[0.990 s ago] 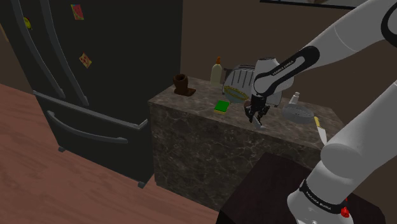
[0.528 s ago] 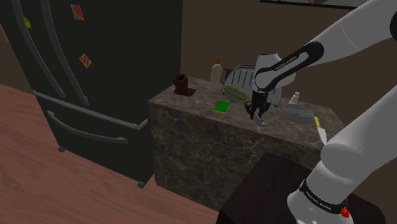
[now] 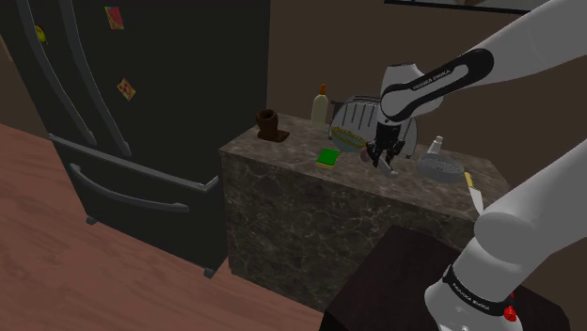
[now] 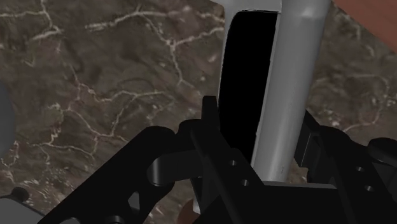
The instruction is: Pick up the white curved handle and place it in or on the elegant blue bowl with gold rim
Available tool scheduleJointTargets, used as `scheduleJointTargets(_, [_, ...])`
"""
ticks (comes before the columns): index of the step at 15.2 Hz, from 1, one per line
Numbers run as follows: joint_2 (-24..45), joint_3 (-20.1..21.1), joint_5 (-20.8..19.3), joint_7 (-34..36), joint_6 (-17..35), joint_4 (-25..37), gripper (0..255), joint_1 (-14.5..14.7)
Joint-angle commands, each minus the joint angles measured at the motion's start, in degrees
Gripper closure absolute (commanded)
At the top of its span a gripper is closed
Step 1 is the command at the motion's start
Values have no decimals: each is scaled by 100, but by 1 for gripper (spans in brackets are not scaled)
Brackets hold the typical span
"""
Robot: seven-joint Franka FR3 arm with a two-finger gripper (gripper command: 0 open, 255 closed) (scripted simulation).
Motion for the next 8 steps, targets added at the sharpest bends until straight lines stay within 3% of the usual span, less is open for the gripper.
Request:
scheduleJointTargets(1, [-94, 12, 15, -17, -173, 77, 255, 7])
scheduleJointTargets(8, [-368, 43, 63, -88, -764, 397, 255, 22])
